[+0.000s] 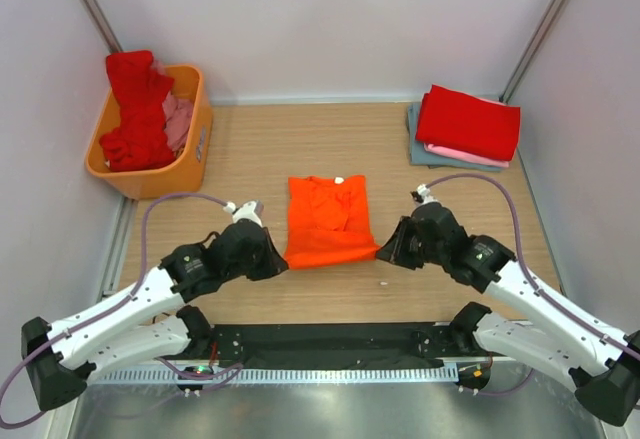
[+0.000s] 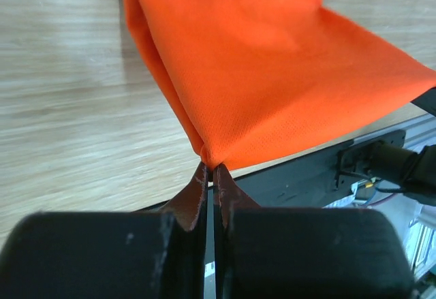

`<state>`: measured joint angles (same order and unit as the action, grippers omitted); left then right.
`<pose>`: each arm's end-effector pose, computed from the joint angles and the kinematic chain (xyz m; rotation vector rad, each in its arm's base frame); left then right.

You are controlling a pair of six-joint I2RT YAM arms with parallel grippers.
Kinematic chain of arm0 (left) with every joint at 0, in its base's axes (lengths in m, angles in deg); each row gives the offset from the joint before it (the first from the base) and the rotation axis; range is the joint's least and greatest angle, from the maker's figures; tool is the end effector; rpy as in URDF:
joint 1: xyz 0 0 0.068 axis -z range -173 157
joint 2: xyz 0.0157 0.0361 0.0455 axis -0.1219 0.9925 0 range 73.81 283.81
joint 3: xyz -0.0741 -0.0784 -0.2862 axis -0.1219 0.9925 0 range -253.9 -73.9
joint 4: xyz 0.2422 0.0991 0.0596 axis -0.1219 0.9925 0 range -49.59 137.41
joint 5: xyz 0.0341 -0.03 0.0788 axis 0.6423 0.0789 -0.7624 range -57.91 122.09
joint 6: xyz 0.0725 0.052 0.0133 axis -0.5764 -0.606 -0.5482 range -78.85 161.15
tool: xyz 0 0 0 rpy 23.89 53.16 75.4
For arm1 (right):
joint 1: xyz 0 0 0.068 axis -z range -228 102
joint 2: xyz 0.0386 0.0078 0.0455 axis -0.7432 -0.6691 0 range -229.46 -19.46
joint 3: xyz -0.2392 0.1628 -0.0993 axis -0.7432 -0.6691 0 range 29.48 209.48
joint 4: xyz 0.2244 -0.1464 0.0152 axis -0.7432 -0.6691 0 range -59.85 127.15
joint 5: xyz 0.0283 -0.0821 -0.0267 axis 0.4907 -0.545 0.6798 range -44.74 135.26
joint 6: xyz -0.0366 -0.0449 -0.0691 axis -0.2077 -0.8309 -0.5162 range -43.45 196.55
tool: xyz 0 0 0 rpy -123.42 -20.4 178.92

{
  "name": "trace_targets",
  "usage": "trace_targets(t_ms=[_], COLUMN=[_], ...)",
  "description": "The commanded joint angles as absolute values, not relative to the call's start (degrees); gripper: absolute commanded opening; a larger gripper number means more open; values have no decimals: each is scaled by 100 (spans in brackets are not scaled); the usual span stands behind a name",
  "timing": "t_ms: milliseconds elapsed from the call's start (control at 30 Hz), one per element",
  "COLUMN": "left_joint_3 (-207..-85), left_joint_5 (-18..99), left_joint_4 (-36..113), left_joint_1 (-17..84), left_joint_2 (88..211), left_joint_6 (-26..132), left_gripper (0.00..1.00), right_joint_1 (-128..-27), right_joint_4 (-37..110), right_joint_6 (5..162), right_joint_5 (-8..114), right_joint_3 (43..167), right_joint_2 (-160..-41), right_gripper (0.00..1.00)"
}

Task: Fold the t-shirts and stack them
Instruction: Fold the tshirt

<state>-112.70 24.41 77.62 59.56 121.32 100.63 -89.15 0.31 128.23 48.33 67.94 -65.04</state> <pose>0.1206 -0.1398 0.2438 -0.2191 2.4956 -0.7467 0.1330 0.1219 0.2475 0.2012 2.4948 0.8165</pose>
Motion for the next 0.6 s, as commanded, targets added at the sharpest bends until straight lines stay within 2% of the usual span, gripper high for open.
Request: trace_targets(t_ms=[0,267,567], left_joint_3=[-11994,-13383,-14139], left_joint_5=[1699,1539,2355], left_joint_4=[8636,8708,8383], left_joint_1=[5982,5798,4718], left_joint_2=[12188,13409,14349], left_joint_6=[9838,9196,8466], left_gripper=[0,0,0], right_joint_1=[-8922,-8870,-8230], right_joint_4=[-319,-442,-180], right_joint_6=[12508,11962,11523], right_joint_5=[4105,3498,3936], right_joint_3=[7614,8888,9399], right_joint_2=[-6814,-7913,-8651], right_gripper=[1,1,1])
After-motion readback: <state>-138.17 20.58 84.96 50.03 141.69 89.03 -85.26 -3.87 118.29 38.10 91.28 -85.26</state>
